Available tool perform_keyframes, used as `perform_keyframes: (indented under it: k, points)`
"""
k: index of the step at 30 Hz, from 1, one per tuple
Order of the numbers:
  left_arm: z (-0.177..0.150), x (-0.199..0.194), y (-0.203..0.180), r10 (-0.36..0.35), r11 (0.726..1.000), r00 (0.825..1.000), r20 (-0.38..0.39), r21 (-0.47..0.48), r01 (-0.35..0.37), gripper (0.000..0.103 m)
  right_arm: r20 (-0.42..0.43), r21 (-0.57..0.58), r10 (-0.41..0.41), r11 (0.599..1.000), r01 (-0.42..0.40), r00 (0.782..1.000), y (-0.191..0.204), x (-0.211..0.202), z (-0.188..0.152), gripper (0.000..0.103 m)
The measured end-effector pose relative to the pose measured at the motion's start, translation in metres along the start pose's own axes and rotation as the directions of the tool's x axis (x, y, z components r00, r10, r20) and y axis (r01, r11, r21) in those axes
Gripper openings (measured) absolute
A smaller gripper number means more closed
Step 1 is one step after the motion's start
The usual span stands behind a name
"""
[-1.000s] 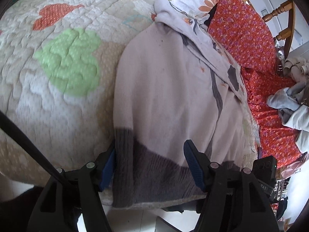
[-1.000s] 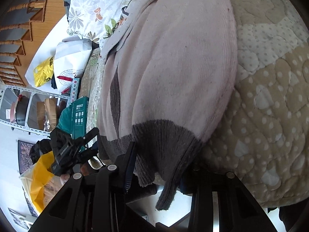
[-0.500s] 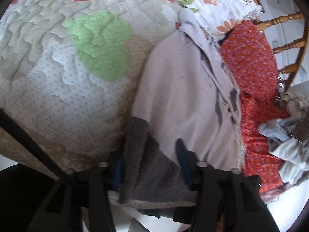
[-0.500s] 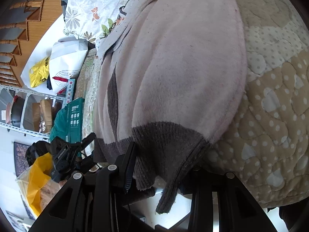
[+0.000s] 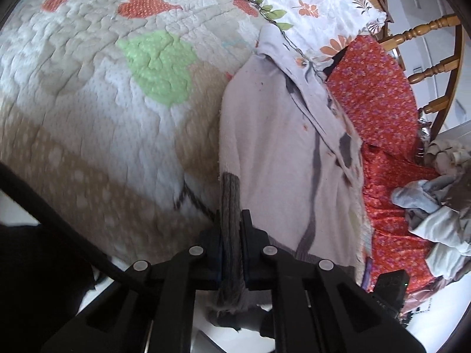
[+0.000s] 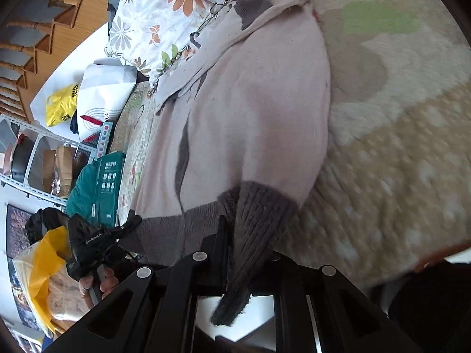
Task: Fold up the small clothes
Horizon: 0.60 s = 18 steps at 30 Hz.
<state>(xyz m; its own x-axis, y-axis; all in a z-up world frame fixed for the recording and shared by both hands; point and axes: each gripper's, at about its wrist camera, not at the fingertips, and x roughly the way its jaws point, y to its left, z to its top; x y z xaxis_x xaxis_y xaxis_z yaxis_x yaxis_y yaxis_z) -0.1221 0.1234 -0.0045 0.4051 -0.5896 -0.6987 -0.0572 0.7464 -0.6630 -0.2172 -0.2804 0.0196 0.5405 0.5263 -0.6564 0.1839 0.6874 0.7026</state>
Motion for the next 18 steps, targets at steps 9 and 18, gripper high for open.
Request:
perform_keyframes:
  k: [9,18]
  points:
    - [-0.03,-0.017,0.007,0.032,0.999,0.999,-0.01,0.026,-0.032,0.004,-0.042,0.029,0.006,1.0,-0.005,0.999,-0.016,-0.019,-0.028,0.009]
    - [-0.015,-0.023,0.003,0.021,0.999,1.0,0.023,0.046,-0.022,0.004,-0.068,0.003,0.016,1.0,-0.016,0.998,-0.011,-0.017,-0.023,0.009]
